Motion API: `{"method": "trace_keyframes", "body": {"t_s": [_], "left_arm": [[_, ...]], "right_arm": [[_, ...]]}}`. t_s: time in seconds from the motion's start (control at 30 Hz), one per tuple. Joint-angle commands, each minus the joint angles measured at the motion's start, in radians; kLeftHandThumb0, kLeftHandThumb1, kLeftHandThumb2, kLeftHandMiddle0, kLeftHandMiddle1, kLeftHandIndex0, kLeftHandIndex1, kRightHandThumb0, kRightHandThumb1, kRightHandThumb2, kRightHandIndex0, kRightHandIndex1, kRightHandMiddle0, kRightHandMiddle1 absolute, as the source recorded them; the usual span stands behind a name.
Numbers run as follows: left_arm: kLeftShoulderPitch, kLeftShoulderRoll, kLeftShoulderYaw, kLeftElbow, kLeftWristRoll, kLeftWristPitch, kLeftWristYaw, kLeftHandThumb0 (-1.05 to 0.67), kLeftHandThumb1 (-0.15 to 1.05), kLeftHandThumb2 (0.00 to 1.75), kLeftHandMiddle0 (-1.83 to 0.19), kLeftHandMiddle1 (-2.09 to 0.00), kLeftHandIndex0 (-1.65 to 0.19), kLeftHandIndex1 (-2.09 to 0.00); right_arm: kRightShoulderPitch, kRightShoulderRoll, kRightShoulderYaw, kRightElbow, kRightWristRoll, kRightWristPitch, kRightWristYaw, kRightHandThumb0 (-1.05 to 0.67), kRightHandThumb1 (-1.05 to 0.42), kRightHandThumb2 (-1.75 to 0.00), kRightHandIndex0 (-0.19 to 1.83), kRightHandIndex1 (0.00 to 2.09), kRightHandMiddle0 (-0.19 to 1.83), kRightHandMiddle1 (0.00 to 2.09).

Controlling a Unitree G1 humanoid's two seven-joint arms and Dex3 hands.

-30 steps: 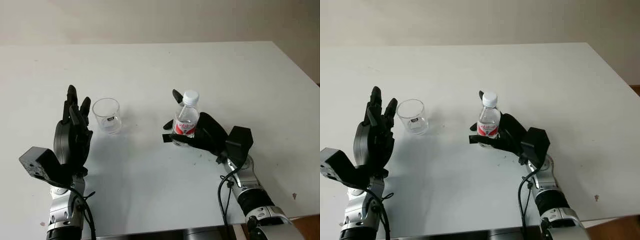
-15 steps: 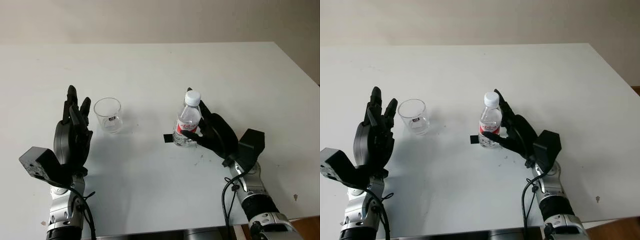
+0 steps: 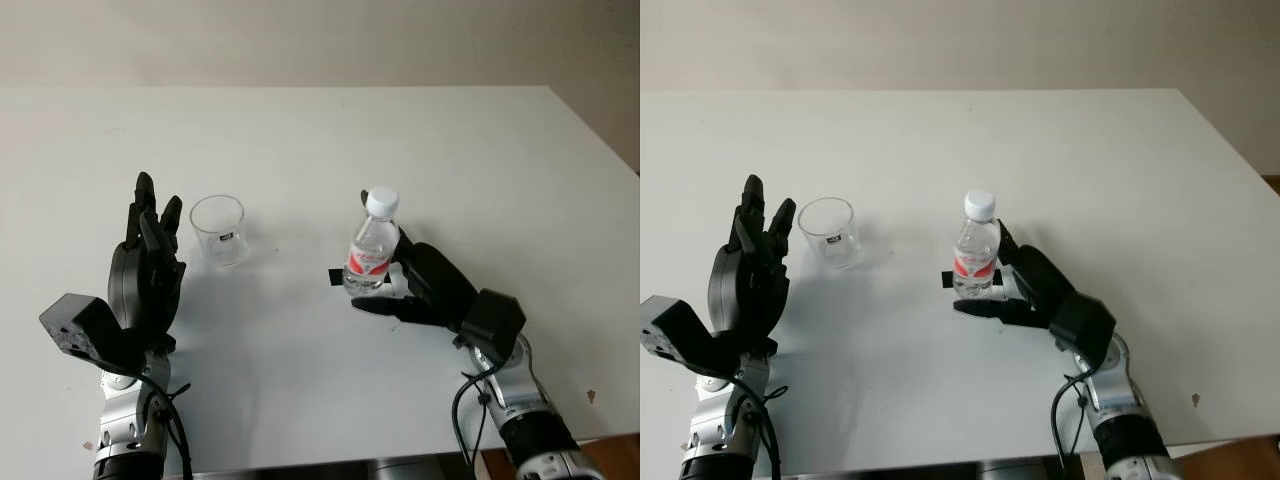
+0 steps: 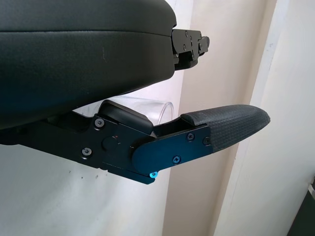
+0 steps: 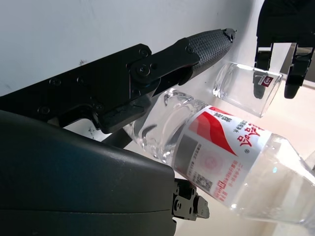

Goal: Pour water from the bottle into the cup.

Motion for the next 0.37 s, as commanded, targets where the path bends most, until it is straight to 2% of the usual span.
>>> {"method": "trace_keyframes", "body": {"t_s": [0.0,0.33], "left_arm": [[-0.014,0.003,0.001,0.001,-0.002,-0.009,-0.001,-0.87,1.05,0.73,0.19,-0.49,0.05,0.0],[-0.025,0.003,0.003,0.02,-0.002,-0.02,-0.002,-0.86,1.05,0.72,0.19,-0.5,0.04,0.0]], "right_arm": [[0.07,0.009,0.006,-0.018,0.009,0.004,-0.015,-0.91,-0.93,-0.05,-0.19,0.0,-0.19,0.0],[0.075,0.073,-0.034,0.013,0.107,-0.016,-0.085,-0.86,-0.96,-0.06,-0.19,0.0,-0.19,0.0]]}}
